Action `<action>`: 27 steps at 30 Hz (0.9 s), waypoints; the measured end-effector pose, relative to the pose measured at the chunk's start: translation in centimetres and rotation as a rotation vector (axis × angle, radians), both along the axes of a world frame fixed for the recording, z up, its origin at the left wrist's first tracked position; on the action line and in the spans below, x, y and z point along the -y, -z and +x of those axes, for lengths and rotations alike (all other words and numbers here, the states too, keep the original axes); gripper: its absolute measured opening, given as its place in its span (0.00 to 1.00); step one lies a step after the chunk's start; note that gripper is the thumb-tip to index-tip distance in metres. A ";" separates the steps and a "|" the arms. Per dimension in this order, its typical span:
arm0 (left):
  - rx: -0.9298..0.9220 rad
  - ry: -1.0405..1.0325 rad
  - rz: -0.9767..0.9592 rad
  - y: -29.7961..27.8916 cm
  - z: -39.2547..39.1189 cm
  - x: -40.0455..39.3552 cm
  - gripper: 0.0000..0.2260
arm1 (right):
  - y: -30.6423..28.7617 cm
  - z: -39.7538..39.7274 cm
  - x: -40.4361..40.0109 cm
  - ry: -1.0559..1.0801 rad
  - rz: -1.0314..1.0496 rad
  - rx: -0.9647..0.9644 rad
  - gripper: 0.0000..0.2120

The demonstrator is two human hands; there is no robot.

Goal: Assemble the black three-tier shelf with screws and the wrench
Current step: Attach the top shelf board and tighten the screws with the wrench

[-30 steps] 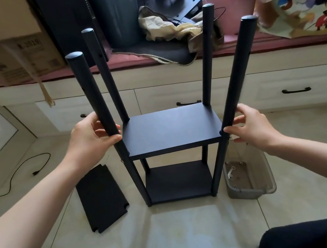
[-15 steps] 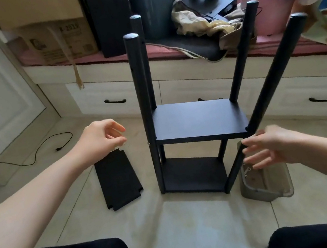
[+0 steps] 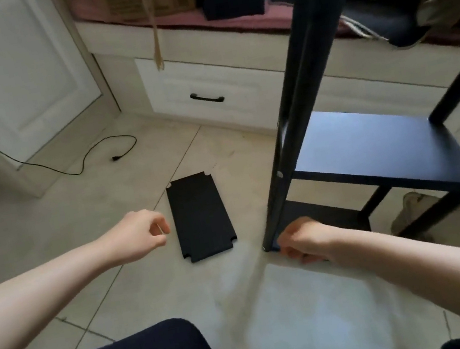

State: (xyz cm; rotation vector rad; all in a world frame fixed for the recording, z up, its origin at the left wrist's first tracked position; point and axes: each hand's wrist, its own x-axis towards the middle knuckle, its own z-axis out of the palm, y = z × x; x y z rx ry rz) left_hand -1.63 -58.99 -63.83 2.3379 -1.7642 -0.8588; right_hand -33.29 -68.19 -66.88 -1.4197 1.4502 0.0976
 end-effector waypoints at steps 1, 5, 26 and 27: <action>-0.015 -0.014 0.012 1.3 0.6 -0.2 0.04 | 1.2 1.1 0.2 -0.016 0.011 -0.012 0.09; -0.137 -0.091 0.079 7.1 1.9 -0.7 0.06 | 5.7 4.5 0.9 -0.076 0.038 0.002 0.08; -0.450 -0.447 0.192 21.4 -0.6 1.3 0.34 | 18.2 11.8 4.2 0.130 0.277 0.050 0.28; -0.499 -0.487 0.182 21.4 -0.6 1.4 0.32 | 18.3 11.9 4.2 0.142 0.287 0.059 0.27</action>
